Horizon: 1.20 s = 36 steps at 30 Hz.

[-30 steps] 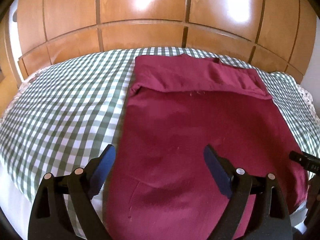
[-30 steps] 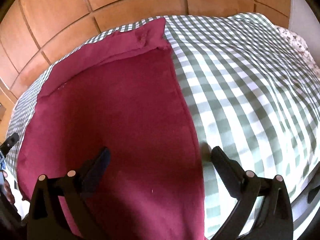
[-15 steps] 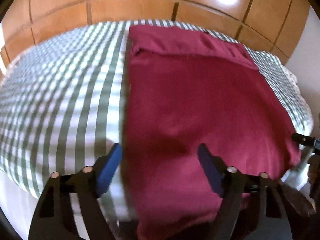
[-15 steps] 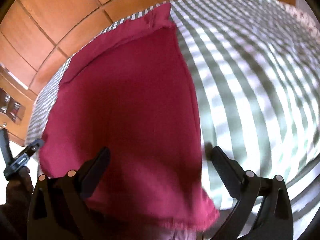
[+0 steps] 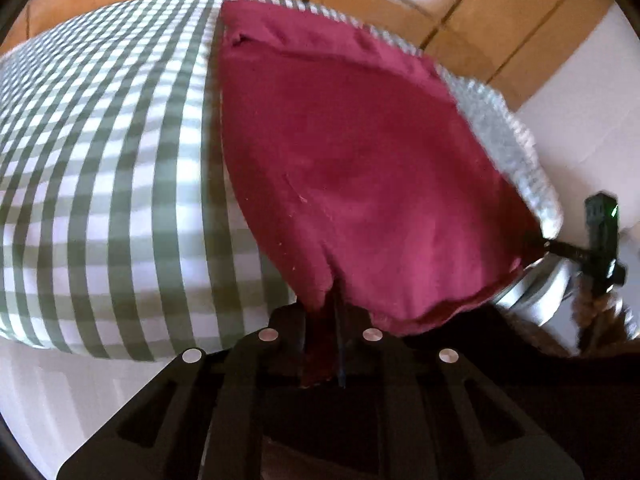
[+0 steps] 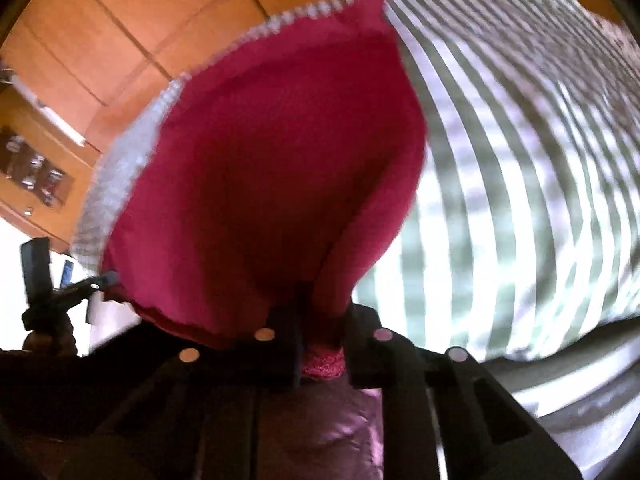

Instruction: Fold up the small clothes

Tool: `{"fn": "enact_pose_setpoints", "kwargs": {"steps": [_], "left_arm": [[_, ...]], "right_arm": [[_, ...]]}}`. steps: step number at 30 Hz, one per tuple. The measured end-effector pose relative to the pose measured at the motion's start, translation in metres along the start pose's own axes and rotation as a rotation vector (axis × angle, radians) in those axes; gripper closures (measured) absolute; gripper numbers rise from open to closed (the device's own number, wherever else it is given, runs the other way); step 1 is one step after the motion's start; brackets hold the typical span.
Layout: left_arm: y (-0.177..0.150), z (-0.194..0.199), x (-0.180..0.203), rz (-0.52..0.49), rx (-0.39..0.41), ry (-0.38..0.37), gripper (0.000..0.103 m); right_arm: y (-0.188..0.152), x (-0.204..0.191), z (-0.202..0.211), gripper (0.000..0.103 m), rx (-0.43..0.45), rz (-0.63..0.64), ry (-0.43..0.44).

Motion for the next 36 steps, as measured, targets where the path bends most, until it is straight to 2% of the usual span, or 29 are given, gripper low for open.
{"fn": "enact_pose_setpoints", "kwargs": {"steps": [4, 6, 11, 16, 17, 18, 19, 20, 21, 22, 23, 24, 29, 32, 34, 35, 36], "left_arm": [[0.033, 0.016, 0.003, 0.080, 0.091, -0.093, 0.094], [0.049, 0.017, 0.005, 0.104, 0.138, -0.112, 0.094], [0.093, -0.002, 0.003, 0.161, 0.196, -0.131, 0.094], [0.139, -0.036, -0.017, 0.253, 0.209, -0.065, 0.094], [0.150, -0.042, -0.023, 0.264, 0.213, -0.046, 0.094], [0.161, -0.047, -0.027, 0.283, 0.220, -0.036, 0.094], [0.169, -0.049, -0.035, 0.317, 0.229, -0.023, 0.090], [0.174, -0.050, -0.040, 0.346, 0.233, -0.026, 0.081], [0.178, -0.049, -0.044, 0.361, 0.239, -0.021, 0.067], [0.182, -0.046, -0.051, 0.370, 0.261, 0.009, 0.054], [0.182, -0.038, -0.059, 0.370, 0.297, 0.054, 0.036], [0.183, -0.036, -0.064, 0.366, 0.306, 0.062, 0.035], [0.147, -0.034, -0.069, 0.285, 0.228, 0.049, 0.035], [0.118, -0.045, -0.059, 0.217, 0.150, 0.046, 0.035], [0.111, -0.052, -0.053, 0.193, 0.137, 0.058, 0.035], [0.111, -0.054, -0.049, 0.179, 0.142, 0.061, 0.042], [0.113, -0.056, -0.046, 0.176, 0.135, 0.047, 0.061]], "right_arm": [[0.045, -0.010, 0.000, 0.093, 0.106, -0.020, 0.060], [0.064, -0.011, -0.009, 0.093, 0.133, -0.028, 0.057], [0.111, 0.008, -0.051, 0.093, 0.158, -0.091, -0.002], [0.147, 0.025, -0.088, 0.092, 0.149, -0.123, -0.061], [0.154, 0.028, -0.090, 0.087, 0.157, -0.135, -0.062], [0.159, 0.031, -0.088, 0.064, 0.173, -0.165, -0.044], [0.163, 0.034, -0.084, 0.047, 0.190, -0.190, -0.022], [0.166, 0.039, -0.075, 0.024, 0.229, -0.222, -0.005], [0.167, 0.042, -0.065, 0.021, 0.258, -0.229, -0.005], [0.165, 0.046, -0.058, 0.020, 0.269, -0.225, -0.004], [0.161, 0.049, -0.051, 0.017, 0.271, -0.225, -0.010], [0.153, 0.055, -0.046, 0.015, 0.270, -0.222, -0.025], [0.102, 0.076, -0.042, 0.017, 0.172, -0.145, -0.124], [0.084, 0.074, -0.058, 0.027, 0.128, -0.136, -0.137], [0.085, 0.070, -0.067, 0.033, 0.136, -0.124, -0.143], [0.088, 0.068, -0.075, 0.042, 0.139, -0.122, -0.146], [0.091, 0.065, -0.081, 0.056, 0.134, -0.127, -0.138]]}}
Point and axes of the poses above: each gripper's, at about its wrist camera, not at the fingertips, and z roughly against the way its jaws point, x to its right, y to its top, the point moved 7 cm from there along -z, roughly the way its jaws point, and after that the axes turned 13 degrees about x, right-handed, at the moved point
